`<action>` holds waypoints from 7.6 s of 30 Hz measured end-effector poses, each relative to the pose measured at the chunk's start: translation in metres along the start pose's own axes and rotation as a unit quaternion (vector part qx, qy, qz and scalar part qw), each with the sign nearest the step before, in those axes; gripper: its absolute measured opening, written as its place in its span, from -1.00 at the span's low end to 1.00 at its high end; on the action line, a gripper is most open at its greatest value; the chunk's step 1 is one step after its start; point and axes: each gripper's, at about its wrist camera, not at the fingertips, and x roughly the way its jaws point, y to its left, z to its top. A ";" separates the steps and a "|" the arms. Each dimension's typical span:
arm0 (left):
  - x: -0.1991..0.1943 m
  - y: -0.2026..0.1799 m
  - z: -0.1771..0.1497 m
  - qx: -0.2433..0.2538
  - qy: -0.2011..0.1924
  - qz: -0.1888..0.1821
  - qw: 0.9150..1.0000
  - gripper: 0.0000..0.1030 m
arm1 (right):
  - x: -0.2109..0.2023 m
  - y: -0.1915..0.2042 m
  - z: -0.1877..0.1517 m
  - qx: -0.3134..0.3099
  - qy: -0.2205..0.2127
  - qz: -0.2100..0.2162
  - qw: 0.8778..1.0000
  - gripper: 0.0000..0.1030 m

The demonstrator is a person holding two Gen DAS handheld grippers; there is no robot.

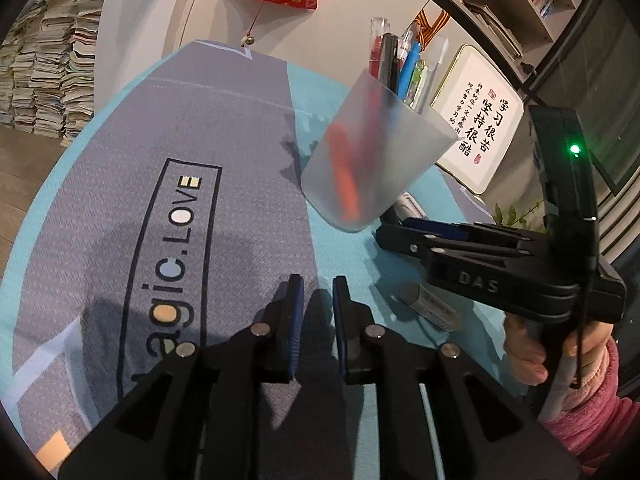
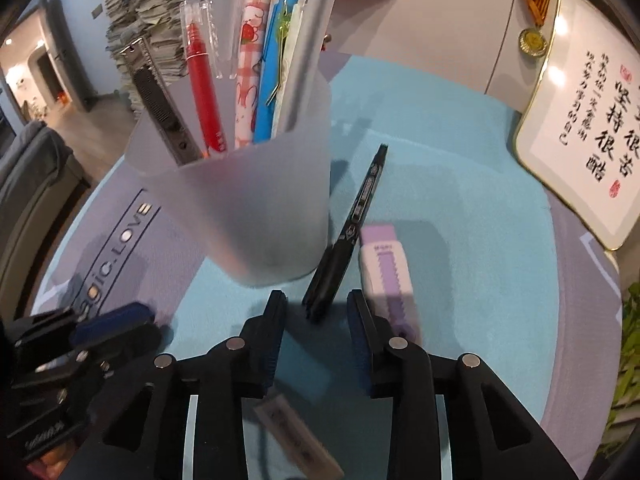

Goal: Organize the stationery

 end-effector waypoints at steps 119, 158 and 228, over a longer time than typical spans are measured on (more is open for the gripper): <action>-0.021 -0.054 -0.004 0.029 -0.027 0.209 0.977 -0.30 | -0.032 -0.008 -0.050 -0.134 -0.025 0.102 0.985 -0.34; 0.082 -0.139 0.024 0.147 0.028 0.200 0.968 -0.55 | -0.124 -0.154 -0.102 0.121 -0.150 0.055 0.980 -0.67; -0.065 -0.044 0.012 0.063 -0.086 0.165 0.980 -0.54 | -0.101 -0.013 0.035 0.075 -0.177 0.078 0.978 -0.67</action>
